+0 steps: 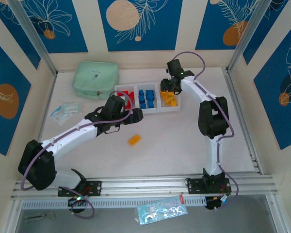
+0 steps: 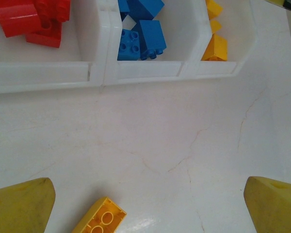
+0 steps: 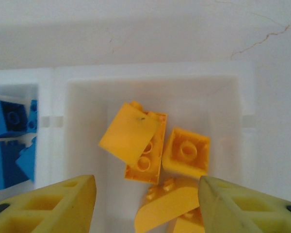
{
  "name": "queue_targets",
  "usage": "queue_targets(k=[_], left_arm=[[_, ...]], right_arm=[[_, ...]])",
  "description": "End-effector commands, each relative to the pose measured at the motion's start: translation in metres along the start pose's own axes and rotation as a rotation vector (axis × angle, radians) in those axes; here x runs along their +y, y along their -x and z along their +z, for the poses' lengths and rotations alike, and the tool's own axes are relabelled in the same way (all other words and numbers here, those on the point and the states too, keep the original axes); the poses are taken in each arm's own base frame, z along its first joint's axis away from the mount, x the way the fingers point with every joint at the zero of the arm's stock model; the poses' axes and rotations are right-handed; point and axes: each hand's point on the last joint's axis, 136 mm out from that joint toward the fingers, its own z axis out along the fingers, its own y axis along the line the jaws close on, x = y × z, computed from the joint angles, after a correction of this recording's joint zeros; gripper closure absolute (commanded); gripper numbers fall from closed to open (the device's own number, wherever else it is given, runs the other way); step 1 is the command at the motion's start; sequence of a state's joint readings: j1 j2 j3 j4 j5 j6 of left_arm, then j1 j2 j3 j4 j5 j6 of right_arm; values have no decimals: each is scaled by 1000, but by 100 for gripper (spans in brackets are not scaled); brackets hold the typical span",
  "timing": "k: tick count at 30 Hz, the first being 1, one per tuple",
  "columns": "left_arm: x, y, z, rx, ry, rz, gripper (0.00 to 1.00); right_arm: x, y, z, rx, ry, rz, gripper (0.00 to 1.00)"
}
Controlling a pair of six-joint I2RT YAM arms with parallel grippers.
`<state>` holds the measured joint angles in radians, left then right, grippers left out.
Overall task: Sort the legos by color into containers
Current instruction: Place the lego in the container, then pick up the lego from the center of the table.
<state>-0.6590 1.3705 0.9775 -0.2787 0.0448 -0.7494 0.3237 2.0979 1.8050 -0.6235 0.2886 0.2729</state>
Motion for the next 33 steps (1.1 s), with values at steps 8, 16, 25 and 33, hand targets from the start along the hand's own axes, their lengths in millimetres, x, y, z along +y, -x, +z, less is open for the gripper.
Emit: queue_targets(k=[8, 16, 25, 33], left_arm=[[11, -4, -39, -44, 33, 45, 1], [49, -30, -62, -41, 121, 28, 1], [80, -48, -77, -56, 202, -14, 1], [91, -54, -80, -67, 220, -43, 1]], right_arm=[[61, -61, -81, -11, 132, -49, 34], [102, -151, -104, 129, 183, -55, 28], [162, -244, -101, 294, 270, -51, 23], [199, -280, -81, 361, 297, -80, 21]])
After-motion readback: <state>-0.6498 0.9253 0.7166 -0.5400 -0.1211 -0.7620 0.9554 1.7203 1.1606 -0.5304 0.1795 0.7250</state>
